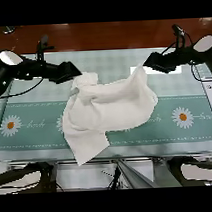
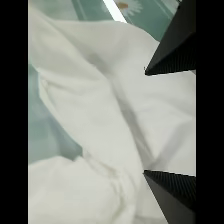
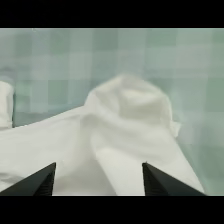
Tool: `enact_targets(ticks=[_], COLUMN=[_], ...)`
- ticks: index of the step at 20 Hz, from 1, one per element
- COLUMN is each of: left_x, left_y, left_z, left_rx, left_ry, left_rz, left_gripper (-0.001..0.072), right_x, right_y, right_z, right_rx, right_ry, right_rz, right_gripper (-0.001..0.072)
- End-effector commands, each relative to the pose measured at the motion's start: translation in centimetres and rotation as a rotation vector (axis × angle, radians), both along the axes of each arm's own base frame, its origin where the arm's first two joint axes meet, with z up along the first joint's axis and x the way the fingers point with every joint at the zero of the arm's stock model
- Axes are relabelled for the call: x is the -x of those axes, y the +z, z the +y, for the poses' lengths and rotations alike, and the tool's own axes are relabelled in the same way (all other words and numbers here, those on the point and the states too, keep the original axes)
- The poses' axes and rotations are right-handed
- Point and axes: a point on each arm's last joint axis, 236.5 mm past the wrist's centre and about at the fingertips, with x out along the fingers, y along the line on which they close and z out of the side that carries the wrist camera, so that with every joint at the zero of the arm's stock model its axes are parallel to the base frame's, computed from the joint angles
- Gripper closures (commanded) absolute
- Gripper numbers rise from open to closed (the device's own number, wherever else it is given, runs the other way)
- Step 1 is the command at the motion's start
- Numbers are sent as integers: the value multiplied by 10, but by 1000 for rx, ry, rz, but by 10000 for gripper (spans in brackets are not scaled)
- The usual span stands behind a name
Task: Fold the shirts.
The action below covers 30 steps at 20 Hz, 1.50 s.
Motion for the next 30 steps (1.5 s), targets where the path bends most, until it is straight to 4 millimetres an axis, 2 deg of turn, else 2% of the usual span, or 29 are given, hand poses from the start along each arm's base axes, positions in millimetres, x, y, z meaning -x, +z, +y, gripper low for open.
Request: enact_targets(ticks=[1, 3, 4, 5, 6, 7, 10, 12, 14, 19, 20, 21, 25, 28, 29, 30], left_x=[74, 121, 137, 151, 165, 178, 203, 197, 178, 156, 153, 152, 148, 149, 148, 145], left_y=[-46, -65, -72, -82, -94, -107, -132, -140, -145, -154, -154, -152, -143, -141, -140, -137], left_z=[74, 120, 129, 135, 136, 134, 103, 81, 69, 46, 41, 37, 31, 29, 29, 28], left_rx=[-195, -252, -228, -207, -187, -168, -47, 65, 151, 140, 132, 126, 139, 144, 150, 159], left_ry=[-67, -30, 6, 50, 95, 129, 167, 210, 283, 304, 296, 281, 245, 238, 241, 242], left_rz=[361, 567, 618, 647, 666, 668, 636, 577, 492, 374, 360, 350, 331, 333, 333, 328], left_gripper=[3, 3, 3, 3, 3, 4, 3, 3, 3, 12, 210, 697, 684, 684, 683, 684], right_x=[21, 65, 86, 107, 123, 140, 179, 198, 211, 213, 213, 211, 192, 172, 162, 151], right_y=[-18, -32, -40, -53, -67, -83, -110, -118, -126, -131, -135, -138, -150, -151, -148, -143], right_z=[-54, -112, -129, -133, -127, -109, -54, -33, -22, -9, -2, 3, 18, 30, 35, 40], right_rx=[69, 219, 244, 221, 169, 95, -91, -176, -215, -212, -203, -198, -247, -232, -230, -233], right_ry=[-6, -34, -61, -103, -144, -167, -177, -193, -191, -171, -157, -153, -214, -162, -144, -118], right_rz=[173, 303, 347, 363, 360, 343, 279, 273, 296, 302, 308, 311, 320, 314, 306, 297], right_gripper=[93, 93, 93, 93, 93, 94, 94, 94, 94, 94, 94, 94, 94, 106, 208, 508])
